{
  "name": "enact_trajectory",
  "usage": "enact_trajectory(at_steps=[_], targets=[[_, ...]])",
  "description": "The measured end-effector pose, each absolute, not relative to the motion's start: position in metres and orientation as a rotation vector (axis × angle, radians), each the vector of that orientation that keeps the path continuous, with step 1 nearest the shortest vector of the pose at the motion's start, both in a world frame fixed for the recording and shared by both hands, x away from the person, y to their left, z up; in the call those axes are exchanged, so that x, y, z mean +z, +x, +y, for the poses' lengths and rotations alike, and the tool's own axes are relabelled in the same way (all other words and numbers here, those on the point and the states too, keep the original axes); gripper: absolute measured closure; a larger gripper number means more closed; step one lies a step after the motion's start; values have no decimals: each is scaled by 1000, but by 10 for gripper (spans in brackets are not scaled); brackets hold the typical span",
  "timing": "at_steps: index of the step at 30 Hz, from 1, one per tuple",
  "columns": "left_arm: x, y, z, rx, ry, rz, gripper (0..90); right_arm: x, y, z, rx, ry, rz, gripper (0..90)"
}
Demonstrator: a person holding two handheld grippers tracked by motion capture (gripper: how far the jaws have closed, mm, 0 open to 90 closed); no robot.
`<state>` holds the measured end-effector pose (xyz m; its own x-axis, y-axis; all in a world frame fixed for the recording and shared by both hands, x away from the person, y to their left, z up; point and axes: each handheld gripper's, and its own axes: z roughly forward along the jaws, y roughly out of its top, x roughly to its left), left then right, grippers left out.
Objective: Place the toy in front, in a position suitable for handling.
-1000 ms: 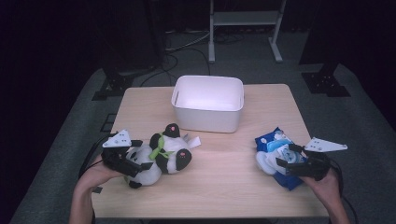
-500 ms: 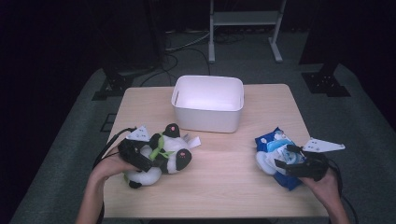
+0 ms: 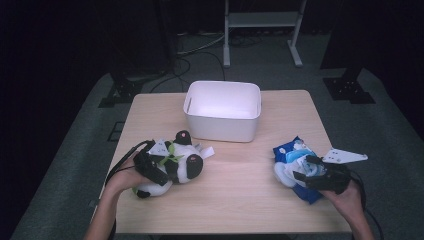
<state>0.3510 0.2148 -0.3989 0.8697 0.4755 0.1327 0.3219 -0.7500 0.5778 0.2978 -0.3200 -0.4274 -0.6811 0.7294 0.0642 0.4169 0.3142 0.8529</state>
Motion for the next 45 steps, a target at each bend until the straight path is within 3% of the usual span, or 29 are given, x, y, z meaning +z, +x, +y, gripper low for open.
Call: enact_trajectory(at_steps=[2, 7, 18, 29, 37, 45], targets=[[-398, 350, 216, 375, 2476, 563, 208, -427, 298, -320, 1311, 1025, 2252, 175], [-395, 346, 214, 381, 2478, 513, 254, -427, 298, -321, 1313, 1031, 2248, 175], [-384, 345, 192, 338, 2442, 362, 463, -426, 298, -325, 1326, 1035, 2232, 175], [-361, 341, 124, 336, 2453, 144, 464, -424, 297, -328, 1343, 1035, 2220, 175], [-380, 336, 84, 252, 2483, 21, 452, -424, 297, -328, 1349, 1033, 2224, 175], [-389, 329, 85, 181, 2430, 88, 345, -424, 297, -323, 1332, 1017, 2251, 175]])
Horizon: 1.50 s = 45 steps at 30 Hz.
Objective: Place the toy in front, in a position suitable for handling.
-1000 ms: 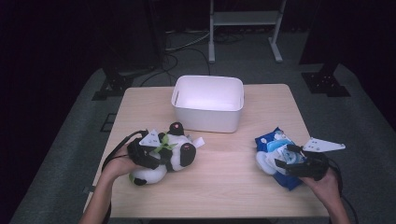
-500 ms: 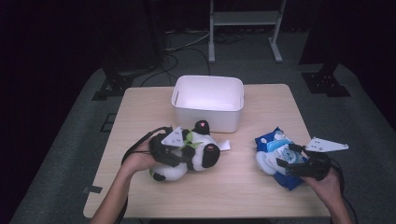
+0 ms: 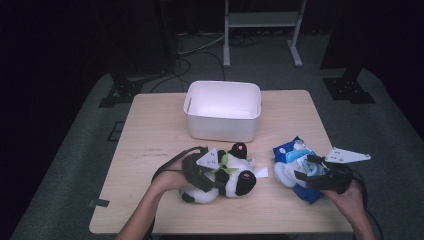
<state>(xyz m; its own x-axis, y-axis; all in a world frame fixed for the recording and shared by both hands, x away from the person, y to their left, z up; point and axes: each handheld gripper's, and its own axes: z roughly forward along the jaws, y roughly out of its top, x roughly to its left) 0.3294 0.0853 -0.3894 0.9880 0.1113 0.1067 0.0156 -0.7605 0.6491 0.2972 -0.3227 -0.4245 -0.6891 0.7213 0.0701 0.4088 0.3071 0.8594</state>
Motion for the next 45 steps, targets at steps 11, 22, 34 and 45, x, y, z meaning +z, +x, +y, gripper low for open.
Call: enact_trajectory(at_steps=[11, 22, 34, 45], targets=[[-382, 326, 104, 164, 2358, 189, 162, -417, 296, -307, 1263, 938, 2336, 188], [-379, 315, 148, 207, 2330, 287, 156, -427, 296, -287, 1047, 845, 2458, 378], [-386, 309, 182, 201, 2285, 394, 120, -422, 319, -301, 908, 1011, 2460, 758], [-393, 313, 194, 169, 2259, 452, 113, -412, 332, -317, 1038, 1178, 2467, 875]])
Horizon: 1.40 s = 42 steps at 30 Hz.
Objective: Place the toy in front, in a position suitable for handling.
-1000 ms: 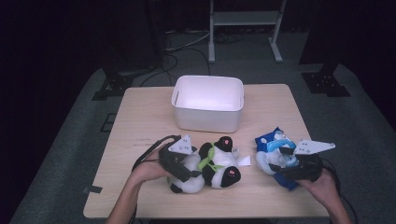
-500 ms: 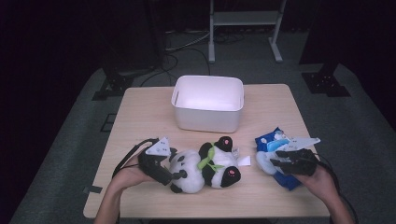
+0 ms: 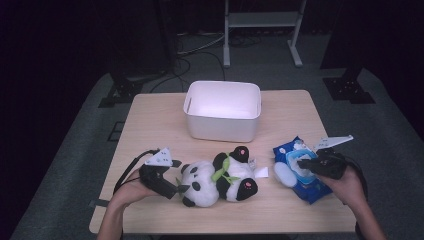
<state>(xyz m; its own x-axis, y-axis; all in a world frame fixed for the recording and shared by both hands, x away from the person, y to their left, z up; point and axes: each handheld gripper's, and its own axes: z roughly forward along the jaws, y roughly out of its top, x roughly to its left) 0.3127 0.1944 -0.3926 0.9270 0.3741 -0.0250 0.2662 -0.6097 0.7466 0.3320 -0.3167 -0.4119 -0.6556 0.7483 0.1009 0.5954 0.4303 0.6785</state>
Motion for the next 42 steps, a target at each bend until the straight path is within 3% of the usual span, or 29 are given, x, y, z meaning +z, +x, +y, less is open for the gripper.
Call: enact_trajectory(at_steps=[6, 12, 23, 42], targets=[[-393, 313, 197, 161, 2254, 460, 113, -398, 336, -319, 1109, 1209, 2467, 879], [-396, 314, 198, 149, 2263, 464, 107, -360, 341, -314, 1212, 1174, 2447, 879], [-400, 316, 199, 127, 2264, 480, 101, -291, 345, -267, 1279, 958, 2487, 875], [-408, 318, 194, 103, 2274, 469, 101, -302, 338, -134, 1308, 611, 2790, 873]])
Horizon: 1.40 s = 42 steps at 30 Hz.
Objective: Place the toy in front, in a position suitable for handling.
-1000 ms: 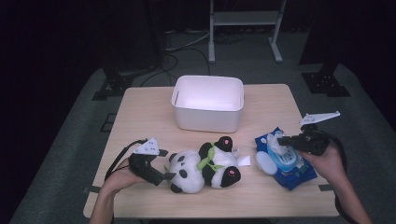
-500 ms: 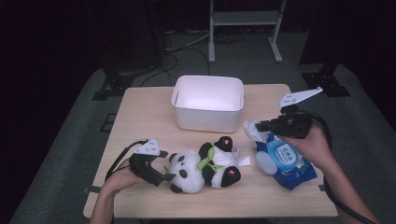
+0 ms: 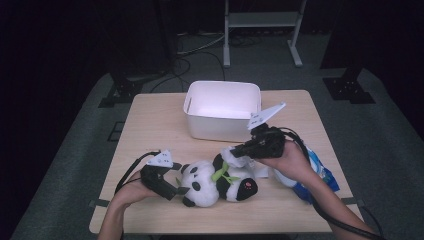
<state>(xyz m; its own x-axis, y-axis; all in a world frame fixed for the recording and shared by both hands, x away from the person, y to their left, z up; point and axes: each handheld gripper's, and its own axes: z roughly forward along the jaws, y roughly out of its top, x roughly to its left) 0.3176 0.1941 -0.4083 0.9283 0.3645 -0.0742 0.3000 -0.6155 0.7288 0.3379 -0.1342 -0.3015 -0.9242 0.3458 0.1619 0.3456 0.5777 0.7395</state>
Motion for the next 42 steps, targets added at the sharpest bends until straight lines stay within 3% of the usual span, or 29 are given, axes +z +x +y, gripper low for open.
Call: enact_trajectory(at_steps=[15, 26, 29, 32, 37, 42], targets=[[-415, 319, 187, 79, 2279, 440, 113, -322, 335, -73, 1268, 467, 2939, 849], [-418, 319, 184, 67, 2285, 431, 113, -340, 346, -91, 1047, 547, 2927, 539], [-418, 318, 183, 62, 2287, 423, 112, -347, 350, -95, 1039, 571, 2952, 505], [-418, 318, 183, 55, 2288, 416, 112, -354, 351, -99, 1059, 593, 2979, 521], [-419, 318, 184, 47, 2283, 411, 112, -358, 349, -109, 1066, 590, 3005, 711], [-419, 318, 184, 44, 2283, 409, 112, -361, 343, -121, 1040, 588, 2983, 775]])
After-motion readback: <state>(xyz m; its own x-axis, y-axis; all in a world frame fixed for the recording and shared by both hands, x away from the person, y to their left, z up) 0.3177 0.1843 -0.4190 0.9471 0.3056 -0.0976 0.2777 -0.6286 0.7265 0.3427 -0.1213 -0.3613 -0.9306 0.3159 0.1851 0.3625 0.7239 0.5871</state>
